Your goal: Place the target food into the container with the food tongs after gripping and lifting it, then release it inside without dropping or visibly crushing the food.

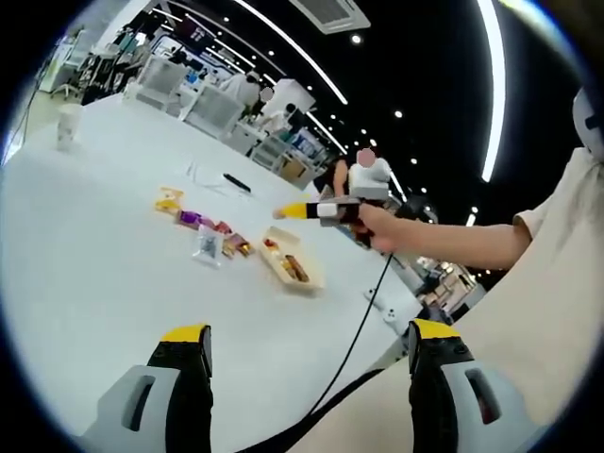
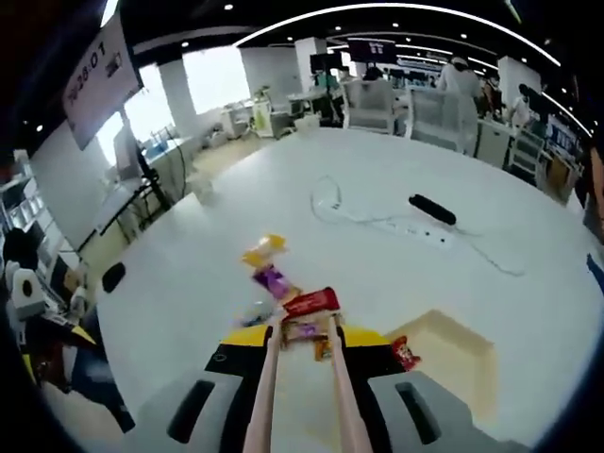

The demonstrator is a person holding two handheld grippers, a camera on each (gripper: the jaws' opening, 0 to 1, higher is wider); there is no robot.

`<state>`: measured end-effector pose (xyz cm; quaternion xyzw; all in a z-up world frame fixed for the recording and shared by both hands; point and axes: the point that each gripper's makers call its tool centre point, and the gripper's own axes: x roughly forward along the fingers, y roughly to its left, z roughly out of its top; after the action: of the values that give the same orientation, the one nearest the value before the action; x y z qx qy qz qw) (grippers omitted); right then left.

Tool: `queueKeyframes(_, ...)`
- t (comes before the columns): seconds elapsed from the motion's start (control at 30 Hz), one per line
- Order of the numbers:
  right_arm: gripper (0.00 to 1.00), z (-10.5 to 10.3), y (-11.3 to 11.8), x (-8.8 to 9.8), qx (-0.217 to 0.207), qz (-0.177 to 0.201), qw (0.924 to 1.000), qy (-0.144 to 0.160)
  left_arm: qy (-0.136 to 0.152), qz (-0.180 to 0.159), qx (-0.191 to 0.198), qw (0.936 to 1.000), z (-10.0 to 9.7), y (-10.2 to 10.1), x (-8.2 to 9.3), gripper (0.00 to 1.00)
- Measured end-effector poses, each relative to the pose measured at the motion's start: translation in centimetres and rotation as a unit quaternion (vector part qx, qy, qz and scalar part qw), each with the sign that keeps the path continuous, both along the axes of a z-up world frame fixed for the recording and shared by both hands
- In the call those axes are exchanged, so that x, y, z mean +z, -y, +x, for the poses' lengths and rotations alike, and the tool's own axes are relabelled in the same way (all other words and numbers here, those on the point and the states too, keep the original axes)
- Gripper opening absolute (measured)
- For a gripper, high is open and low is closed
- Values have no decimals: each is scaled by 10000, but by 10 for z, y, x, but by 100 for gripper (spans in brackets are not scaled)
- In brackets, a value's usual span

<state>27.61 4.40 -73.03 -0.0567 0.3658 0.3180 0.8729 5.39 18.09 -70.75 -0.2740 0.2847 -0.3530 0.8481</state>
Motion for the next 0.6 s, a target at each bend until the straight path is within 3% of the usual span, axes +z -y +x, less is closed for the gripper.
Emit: queueKeyframes(0.6, 26, -3, 2, -26, -146, 68, 9992, -379, -100, 41, -2, 9999, 4, 6, -3, 86)
